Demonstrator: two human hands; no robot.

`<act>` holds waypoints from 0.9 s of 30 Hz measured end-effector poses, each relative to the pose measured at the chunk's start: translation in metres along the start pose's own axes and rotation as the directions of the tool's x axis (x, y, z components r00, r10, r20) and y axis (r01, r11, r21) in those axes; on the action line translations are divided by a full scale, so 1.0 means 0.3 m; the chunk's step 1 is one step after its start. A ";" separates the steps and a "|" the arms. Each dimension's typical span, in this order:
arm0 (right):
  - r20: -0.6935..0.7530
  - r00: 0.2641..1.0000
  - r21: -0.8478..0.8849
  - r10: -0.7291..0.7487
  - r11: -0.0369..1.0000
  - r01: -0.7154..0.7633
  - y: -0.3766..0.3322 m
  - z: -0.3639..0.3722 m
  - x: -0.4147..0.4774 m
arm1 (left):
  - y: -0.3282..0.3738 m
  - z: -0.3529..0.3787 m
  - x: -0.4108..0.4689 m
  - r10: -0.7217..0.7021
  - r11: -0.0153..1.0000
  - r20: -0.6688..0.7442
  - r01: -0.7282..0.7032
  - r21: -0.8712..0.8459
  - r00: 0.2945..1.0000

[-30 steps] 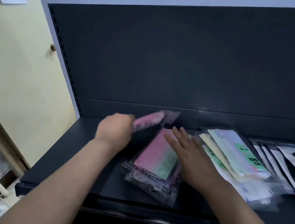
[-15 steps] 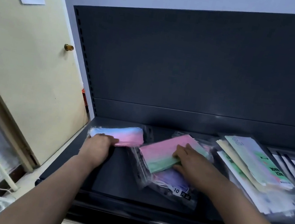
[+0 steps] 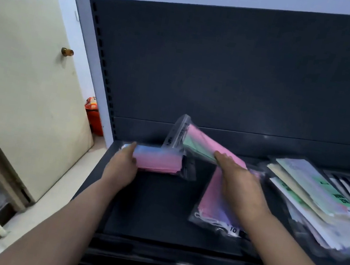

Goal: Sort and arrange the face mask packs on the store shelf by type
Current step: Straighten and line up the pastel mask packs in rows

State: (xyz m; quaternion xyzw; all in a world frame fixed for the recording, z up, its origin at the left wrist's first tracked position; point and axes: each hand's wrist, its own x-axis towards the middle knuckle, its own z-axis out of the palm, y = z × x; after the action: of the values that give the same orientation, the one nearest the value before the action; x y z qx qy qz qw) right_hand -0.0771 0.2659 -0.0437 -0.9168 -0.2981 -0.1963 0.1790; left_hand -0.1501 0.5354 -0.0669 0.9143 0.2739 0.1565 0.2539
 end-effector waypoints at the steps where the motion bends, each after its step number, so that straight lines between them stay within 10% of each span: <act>1: -0.013 0.999 -0.008 -0.048 0.999 0.048 -0.027 0.021 0.011 | -0.018 -0.027 0.006 -0.055 0.990 -0.127 0.038 -0.134 0.990; 8: 0.080 0.947 -0.041 -0.312 0.948 0.315 -0.334 0.175 0.047 | -0.053 -0.221 -0.035 -0.033 0.964 -0.398 -0.077 -0.256 0.917; 14: 0.049 0.988 -0.152 -0.143 0.977 0.149 -0.300 0.143 0.063 | -0.061 -0.178 -0.025 0.147 0.986 -0.008 -0.146 0.080 0.989; 19: 0.041 0.997 -0.049 0.063 0.997 -0.061 -0.226 0.051 0.038 | -0.058 -0.065 0.018 0.222 0.900 0.350 -0.329 0.285 0.910; 27: 0.127 0.972 -0.075 0.200 0.979 -0.191 -0.132 0.009 -0.028 | 0.102 -0.045 -0.047 0.155 0.706 0.407 -0.389 0.592 0.900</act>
State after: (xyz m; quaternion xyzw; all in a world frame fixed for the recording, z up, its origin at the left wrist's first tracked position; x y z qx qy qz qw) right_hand -0.1073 0.2932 -0.0415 -0.9580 -0.2113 -0.1251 0.1483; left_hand -0.1544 0.5102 -0.0409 0.9873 0.1252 -0.0682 -0.0699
